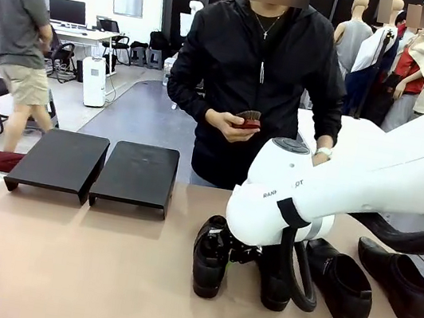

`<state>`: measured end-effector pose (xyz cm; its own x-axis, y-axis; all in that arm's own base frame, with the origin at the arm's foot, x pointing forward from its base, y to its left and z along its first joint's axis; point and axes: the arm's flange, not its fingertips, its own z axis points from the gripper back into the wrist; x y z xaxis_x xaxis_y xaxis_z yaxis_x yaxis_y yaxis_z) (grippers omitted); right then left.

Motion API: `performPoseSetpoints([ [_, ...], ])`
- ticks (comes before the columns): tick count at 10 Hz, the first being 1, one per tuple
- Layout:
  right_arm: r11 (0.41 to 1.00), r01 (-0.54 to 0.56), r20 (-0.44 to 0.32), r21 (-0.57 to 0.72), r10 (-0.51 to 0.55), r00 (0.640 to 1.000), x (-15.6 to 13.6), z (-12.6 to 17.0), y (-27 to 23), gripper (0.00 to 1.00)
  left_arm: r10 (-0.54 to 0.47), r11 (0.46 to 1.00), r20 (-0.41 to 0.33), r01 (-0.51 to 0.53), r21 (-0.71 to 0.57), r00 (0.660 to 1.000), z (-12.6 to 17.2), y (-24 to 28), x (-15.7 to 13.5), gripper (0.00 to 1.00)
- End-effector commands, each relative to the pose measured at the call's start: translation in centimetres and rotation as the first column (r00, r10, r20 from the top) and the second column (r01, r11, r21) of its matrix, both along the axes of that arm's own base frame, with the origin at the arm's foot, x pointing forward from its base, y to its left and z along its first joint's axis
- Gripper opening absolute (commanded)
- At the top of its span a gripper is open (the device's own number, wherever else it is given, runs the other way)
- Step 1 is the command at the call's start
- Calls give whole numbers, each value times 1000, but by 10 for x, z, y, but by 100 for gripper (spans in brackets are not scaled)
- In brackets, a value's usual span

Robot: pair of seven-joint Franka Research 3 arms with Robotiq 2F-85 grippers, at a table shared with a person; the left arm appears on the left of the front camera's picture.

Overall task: Organize the shoes by placing them on the stand.
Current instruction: Pick up one Shoe and place it in the middle of the table.

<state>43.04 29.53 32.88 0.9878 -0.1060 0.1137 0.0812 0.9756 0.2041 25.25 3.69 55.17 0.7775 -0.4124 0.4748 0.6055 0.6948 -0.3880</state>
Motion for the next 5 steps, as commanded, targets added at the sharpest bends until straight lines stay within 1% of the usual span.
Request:
performPoseSetpoints([
  [1, 1000, 8, -3, 9, -8, 1000, -8, 15, 3, 0, -18, 1000, 8, 19, -23, 1000, 0, 1, 0, 100],
  [2, 1000, 7, -5, 16, -7, 1000, -14, 21, 1, 0, -18, 1000, 8, 19, -23, 1000, 0, 1, 0, 100],
  [3, 1000, 14, -20, 28, -13, 1000, -27, 34, 0, 0, -18, 1000, 8, 19, -23, 1000, 0, 1, 0, 100],
  [4, 999, 12, -49, 31, -11, 999, -49, 48, 9, 0, -18, 1000, 8, 19, -23, 1000, 0, 1, 0, 100],
  [5, 999, -41, -38, 12, 41, 998, -72, 56, 32, 0, -18, 1000, 8, 19, -23, 1000, 0, 1, 0, 100],
])
